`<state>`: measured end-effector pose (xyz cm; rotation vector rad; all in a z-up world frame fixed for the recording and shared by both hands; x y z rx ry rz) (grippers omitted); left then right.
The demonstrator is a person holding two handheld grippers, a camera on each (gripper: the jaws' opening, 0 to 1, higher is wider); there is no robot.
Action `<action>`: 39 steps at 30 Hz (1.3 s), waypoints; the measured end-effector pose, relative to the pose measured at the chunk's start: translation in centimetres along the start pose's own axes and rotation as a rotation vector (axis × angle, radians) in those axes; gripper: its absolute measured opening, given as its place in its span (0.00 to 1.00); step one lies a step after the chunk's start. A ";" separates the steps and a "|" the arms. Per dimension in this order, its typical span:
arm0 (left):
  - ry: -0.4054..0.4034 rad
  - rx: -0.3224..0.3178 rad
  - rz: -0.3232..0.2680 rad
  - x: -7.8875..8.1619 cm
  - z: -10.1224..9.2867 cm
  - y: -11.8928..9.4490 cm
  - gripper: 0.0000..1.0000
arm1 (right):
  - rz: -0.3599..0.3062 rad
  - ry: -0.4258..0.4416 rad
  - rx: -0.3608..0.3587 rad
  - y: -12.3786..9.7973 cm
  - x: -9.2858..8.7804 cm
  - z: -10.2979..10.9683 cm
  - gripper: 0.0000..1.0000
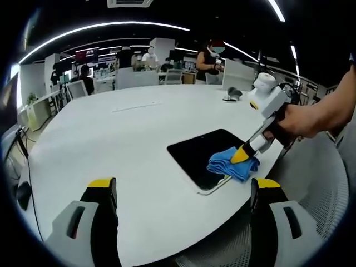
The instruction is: Wipe the mirror surface with the cleaning cloth until all visible marks leave the cleaned area.
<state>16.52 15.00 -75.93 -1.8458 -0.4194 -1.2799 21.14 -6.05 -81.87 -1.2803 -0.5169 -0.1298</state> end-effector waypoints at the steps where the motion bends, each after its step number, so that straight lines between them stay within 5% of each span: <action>1: 0.001 0.001 0.000 0.0 0.0 0.0 0.99 | 0.000 0.000 0.000 0.0 0.0 0.0 0.00; 23: 0.020 -0.020 0.005 1.8 0.6 1.1 0.99 | -0.005 -0.031 -0.021 1.4 2.9 -0.9 0.00; 39: 0.012 -0.002 0.015 1.6 1.6 0.8 0.99 | -0.021 -0.044 -0.049 2.6 6.0 -1.7 0.00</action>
Point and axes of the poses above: the point that each gripper's makers call its tool centre point, and the gripper's own axes: y roughly forward along the fingers, z roughly to its left, x roughly out of its top, the point moved 6 cm from there along -y, roughly backward along the fingers, and after that the axes turned 7 degrees about -x, right-handed, at the moved point
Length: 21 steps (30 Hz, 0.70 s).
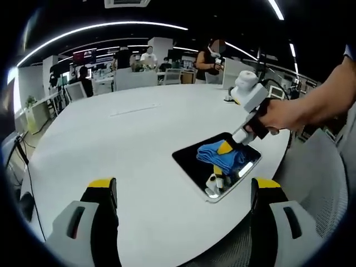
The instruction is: Wipe the mirror surface with the cleaning cloth until all visible marks leave the cleaned area.
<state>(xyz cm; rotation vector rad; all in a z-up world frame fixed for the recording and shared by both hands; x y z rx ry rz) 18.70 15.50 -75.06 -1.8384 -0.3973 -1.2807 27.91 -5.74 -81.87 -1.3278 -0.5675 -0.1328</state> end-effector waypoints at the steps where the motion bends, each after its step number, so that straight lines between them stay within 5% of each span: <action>1: -0.001 0.000 0.004 -0.1 0.1 0.0 0.99 | -0.001 -0.001 0.000 0.0 0.1 0.0 0.00; 21: -0.003 0.001 -0.006 0.1 0.3 0.1 0.99 | -0.003 -0.042 -0.013 1.8 3.7 -0.7 0.00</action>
Point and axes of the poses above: the point that each gripper's makers call its tool centre point, and the gripper's own axes: y roughly forward along the fingers, z roughly to its left, x roughly out of its top, the point moved 6 cm from there along -y, roughly backward along the fingers, and after that the axes turned 7 degrees about -x, right-handed, at the moved point
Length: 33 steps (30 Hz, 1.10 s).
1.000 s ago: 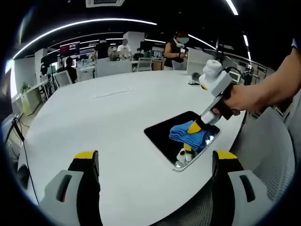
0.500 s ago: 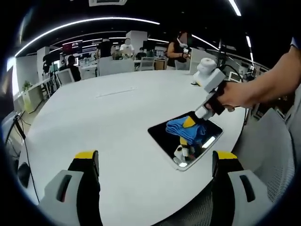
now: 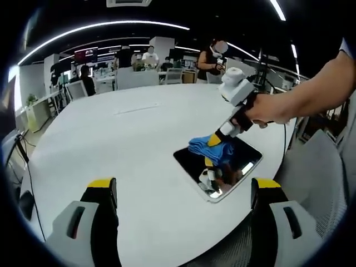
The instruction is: Wipe the mirror surface with the cleaning cloth until all visible marks leave the cleaned area.
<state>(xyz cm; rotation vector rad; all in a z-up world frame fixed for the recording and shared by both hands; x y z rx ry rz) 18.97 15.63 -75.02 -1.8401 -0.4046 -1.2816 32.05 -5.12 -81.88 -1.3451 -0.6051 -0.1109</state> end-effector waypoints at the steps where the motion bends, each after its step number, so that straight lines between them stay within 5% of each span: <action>1: -0.002 -0.002 -0.003 0.0 0.0 0.0 0.99 | 0.001 -0.001 -0.001 0.1 0.1 0.0 0.00; 11: -0.009 0.009 -0.002 0.1 0.2 -0.1 0.99 | -0.006 0.005 -0.003 0.7 1.5 -0.5 0.00; 33: -0.017 0.006 0.022 0.0 0.3 0.5 0.99 | -0.009 0.006 0.019 0.5 1.1 -1.8 0.00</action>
Point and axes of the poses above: the point that each gripper's makers call its tool centre point, and the gripper's own axes: y roughly forward along the fingers, z roughly to its left, x roughly out of its top, the point moved 6 cm from there along -y, roughly backward along the fingers, and after that the axes turned 7 degrees about -x, right-handed, at the moved point
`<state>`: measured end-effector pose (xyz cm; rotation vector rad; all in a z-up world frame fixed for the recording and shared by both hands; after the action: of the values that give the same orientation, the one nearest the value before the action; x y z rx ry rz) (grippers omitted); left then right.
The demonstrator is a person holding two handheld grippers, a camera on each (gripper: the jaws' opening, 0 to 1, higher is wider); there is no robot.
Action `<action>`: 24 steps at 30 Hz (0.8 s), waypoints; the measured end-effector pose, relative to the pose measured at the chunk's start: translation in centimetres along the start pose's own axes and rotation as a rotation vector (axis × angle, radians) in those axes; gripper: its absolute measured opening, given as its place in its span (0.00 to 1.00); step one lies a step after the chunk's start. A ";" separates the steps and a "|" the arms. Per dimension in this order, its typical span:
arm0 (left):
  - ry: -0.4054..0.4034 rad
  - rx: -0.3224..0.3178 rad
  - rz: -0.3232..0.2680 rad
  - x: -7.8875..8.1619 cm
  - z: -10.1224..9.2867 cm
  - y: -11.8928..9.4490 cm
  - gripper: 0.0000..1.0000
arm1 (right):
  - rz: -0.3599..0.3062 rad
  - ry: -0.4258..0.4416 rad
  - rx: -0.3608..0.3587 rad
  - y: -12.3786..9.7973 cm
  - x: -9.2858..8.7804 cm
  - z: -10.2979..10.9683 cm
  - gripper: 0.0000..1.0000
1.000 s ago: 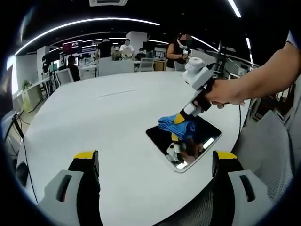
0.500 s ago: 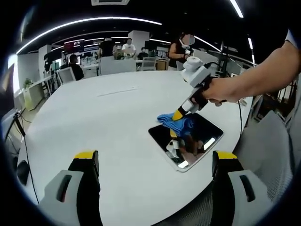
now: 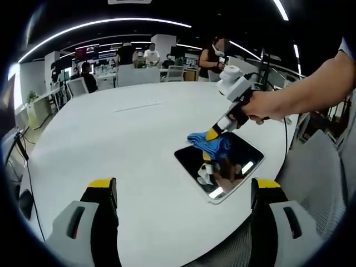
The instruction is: Wipe the mirror surface with the cleaning cloth until all visible marks leave the cleaned area.
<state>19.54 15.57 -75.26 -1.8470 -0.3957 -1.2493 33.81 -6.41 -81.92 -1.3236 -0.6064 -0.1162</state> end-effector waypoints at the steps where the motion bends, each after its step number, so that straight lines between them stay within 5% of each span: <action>1: -0.002 -0.001 0.000 0.0 0.0 0.0 0.99 | 0.000 -0.001 -0.001 0.0 0.0 -0.1 0.00; 24: -0.003 -0.004 0.010 -0.5 -0.4 0.0 0.99 | 0.009 0.006 -0.036 -0.8 -0.9 -2.7 0.00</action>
<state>19.10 15.31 -75.62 -1.8519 -0.3858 -1.2420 33.73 -9.38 -81.97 -1.3606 -0.5953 -0.1242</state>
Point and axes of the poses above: the point that each gripper's makers call its tool centre point, and the gripper's own axes: y roughly forward along the fingers, z roughly to its left, x roughly out of its top, the point moved 6 cm from there along -y, roughly backward along the fingers, and after that the axes turned 7 degrees about -x, right-handed, at the moved point
